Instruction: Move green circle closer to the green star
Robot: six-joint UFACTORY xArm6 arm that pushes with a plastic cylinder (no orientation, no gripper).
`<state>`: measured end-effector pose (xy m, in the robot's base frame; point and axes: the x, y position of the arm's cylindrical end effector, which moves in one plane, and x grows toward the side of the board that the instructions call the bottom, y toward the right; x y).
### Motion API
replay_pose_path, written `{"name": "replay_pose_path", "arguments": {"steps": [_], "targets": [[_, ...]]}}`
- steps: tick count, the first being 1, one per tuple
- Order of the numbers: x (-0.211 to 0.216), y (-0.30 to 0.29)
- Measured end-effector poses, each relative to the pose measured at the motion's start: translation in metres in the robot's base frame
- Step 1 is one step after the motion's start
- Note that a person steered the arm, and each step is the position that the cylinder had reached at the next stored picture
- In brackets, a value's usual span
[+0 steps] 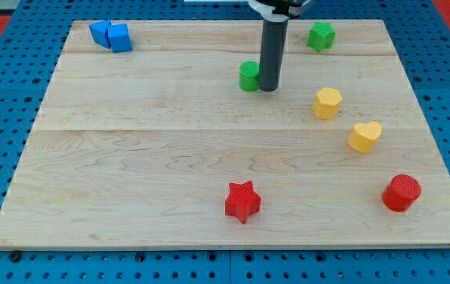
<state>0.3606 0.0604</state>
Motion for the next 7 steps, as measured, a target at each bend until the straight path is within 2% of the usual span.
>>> {"name": "replay_pose_path", "arguments": {"steps": [1,2,3,4,5,6,7], "targets": [[0.013,-0.018],[-0.013,-0.036],[-0.047,0.006],[-0.063,0.032],[-0.034,0.002],[-0.028,-0.044],[-0.059,-0.041]]}}
